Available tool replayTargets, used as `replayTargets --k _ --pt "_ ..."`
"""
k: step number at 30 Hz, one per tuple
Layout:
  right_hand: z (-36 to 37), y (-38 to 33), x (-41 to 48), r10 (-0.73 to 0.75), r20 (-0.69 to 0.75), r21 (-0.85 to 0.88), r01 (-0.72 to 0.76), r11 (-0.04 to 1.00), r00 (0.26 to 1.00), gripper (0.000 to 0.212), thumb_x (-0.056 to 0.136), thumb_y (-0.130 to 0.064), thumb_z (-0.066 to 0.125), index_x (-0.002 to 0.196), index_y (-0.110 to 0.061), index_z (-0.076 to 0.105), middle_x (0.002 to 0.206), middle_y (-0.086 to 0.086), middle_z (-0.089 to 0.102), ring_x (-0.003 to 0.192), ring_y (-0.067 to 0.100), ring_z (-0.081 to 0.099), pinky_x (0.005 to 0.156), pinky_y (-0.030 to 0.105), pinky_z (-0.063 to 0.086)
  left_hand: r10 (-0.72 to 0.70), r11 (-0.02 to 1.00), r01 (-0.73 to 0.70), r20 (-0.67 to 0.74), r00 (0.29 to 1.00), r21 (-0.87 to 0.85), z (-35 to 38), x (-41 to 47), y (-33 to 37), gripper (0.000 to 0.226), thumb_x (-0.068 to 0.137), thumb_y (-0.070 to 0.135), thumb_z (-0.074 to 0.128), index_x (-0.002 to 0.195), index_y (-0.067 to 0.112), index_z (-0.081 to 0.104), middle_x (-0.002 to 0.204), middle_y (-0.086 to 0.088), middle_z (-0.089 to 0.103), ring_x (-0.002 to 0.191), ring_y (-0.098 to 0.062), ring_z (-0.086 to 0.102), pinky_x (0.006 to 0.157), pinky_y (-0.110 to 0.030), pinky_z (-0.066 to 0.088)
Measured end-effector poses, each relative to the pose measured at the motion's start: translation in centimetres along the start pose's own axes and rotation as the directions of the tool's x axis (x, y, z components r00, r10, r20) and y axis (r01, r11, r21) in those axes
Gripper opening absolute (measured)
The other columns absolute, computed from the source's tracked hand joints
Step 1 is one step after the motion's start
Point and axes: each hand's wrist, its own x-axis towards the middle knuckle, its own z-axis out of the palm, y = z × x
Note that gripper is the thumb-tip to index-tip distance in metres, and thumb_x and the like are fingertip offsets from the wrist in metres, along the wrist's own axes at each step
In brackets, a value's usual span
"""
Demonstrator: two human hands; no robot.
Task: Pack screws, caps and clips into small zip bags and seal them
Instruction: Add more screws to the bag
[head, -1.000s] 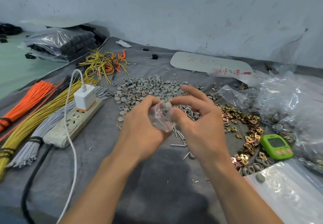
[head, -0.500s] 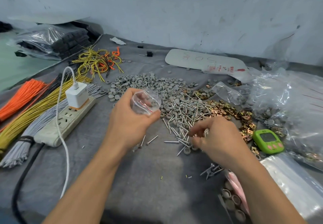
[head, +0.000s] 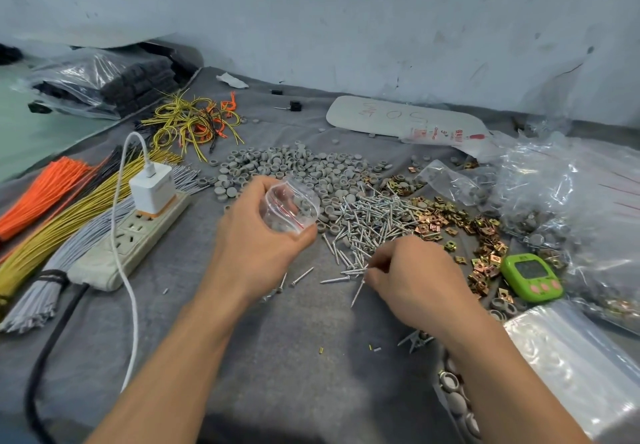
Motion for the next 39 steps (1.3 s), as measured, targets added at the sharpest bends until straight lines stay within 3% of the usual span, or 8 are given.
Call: replayTargets --k 5,10,17,24,28,32,36,39 --pt "-0.5 0.6 0.0 0.074 -0.246 0.297 0.002 0.955 0.966 0.027 0.095 -0.024 0.069 0.117 -0.037 0.075 0.103 -0.012 0.078 0.089 0.012 0.072 0.088 0.036 0.06 0.007 0.999 -0.009 0.052 0.999 0.048 0.7 -0.6 0.9 0.045 0.059 0.053 0.076 0.098 0.042 0.057 0.093 0.028 0.069 0.077 0.007 0.065 0.057 -0.015 0.043" --pt "-0.7 -0.7 -0.5 -0.003 -0.439 0.682 0.335 0.65 0.898 0.032 0.085 -0.009 0.078 0.11 -0.03 0.079 0.096 -0.021 0.077 0.094 -0.006 0.071 0.086 0.017 0.057 0.077 0.981 -0.093 0.093 0.993 0.173 2.2 -1.0 1.5 0.044 0.064 0.044 0.085 0.095 0.043 0.053 0.086 0.023 0.066 0.08 0.008 0.06 0.062 -0.009 0.041" --pt "-0.1 -1.6 -0.1 -0.127 -0.347 0.655 0.337 0.676 0.929 0.057 0.088 -0.014 0.076 0.14 -0.034 0.062 0.106 -0.033 0.072 0.12 -0.011 0.06 0.11 0.034 0.049 0.049 0.986 -0.074 0.166 0.985 0.148 3.2 -0.7 1.8 0.048 0.064 0.04 0.085 0.099 0.042 0.053 0.086 0.022 0.068 0.079 0.007 0.06 0.061 -0.011 0.039" --pt "-1.5 2.4 -0.1 0.075 -0.203 0.408 0.015 0.913 0.976 0.017 0.084 -0.026 0.083 0.083 -0.042 0.077 0.075 -0.027 0.068 0.072 -0.01 0.066 0.062 0.004 0.048 -0.059 0.985 0.078 0.119 0.991 -0.155 1.7 -0.2 1.4 0.043 0.066 0.032 0.089 0.101 0.031 0.065 0.094 0.015 0.074 0.082 -0.001 0.069 0.074 -0.028 0.052" --pt "-1.0 1.5 -0.4 0.073 0.002 0.02 -0.073 0.997 0.997 0.013 0.078 -0.03 0.083 0.073 -0.038 0.073 0.077 -0.019 0.066 0.083 0.013 0.064 0.103 0.041 0.049 -0.109 0.971 0.124 0.086 0.99 -0.206 1.0 0.0 1.0 0.037 0.074 0.015 0.089 0.103 0.023 0.068 0.096 0.007 0.075 0.091 -0.013 0.071 0.084 -0.034 0.056" --pt "-0.7 1.0 -0.2 0.067 -0.029 -0.101 -0.069 0.993 0.997 0.003 0.081 -0.028 0.078 0.08 -0.03 0.078 0.083 -0.011 0.073 0.089 0.019 0.065 0.109 0.043 0.036 -0.111 0.969 0.126 0.084 0.99 -0.211 0.6 0.0 0.6 0.034 0.076 0.015 0.088 0.102 0.021 0.066 0.095 0.004 0.074 0.084 -0.018 0.07 0.062 -0.018 0.055" --pt "-0.4 1.3 -0.3 0.018 -0.08 0.014 -0.017 1.0 0.997 0.013 0.084 -0.034 0.079 0.074 -0.035 0.071 0.075 -0.017 0.067 0.075 0.009 0.059 0.104 0.038 0.043 -0.087 0.981 0.101 0.091 0.992 -0.164 0.4 -0.1 0.7 0.037 0.07 0.027 0.088 0.101 0.028 0.067 0.096 0.012 0.074 0.09 -0.009 0.071 0.087 -0.035 0.057" --pt "-0.7 1.4 -0.4 0.035 -0.33 0.439 0.12 0.89 0.943 0.015 0.082 -0.033 0.085 0.073 -0.039 0.075 0.066 -0.02 0.068 0.062 0.001 0.063 0.062 0.014 0.049 -0.044 0.996 0.05 0.084 0.995 -0.067 0.9 -0.4 1.2 0.044 0.06 0.044 0.079 0.1 0.035 0.063 0.093 0.019 0.072 0.082 0.0 0.068 0.077 -0.033 0.055"
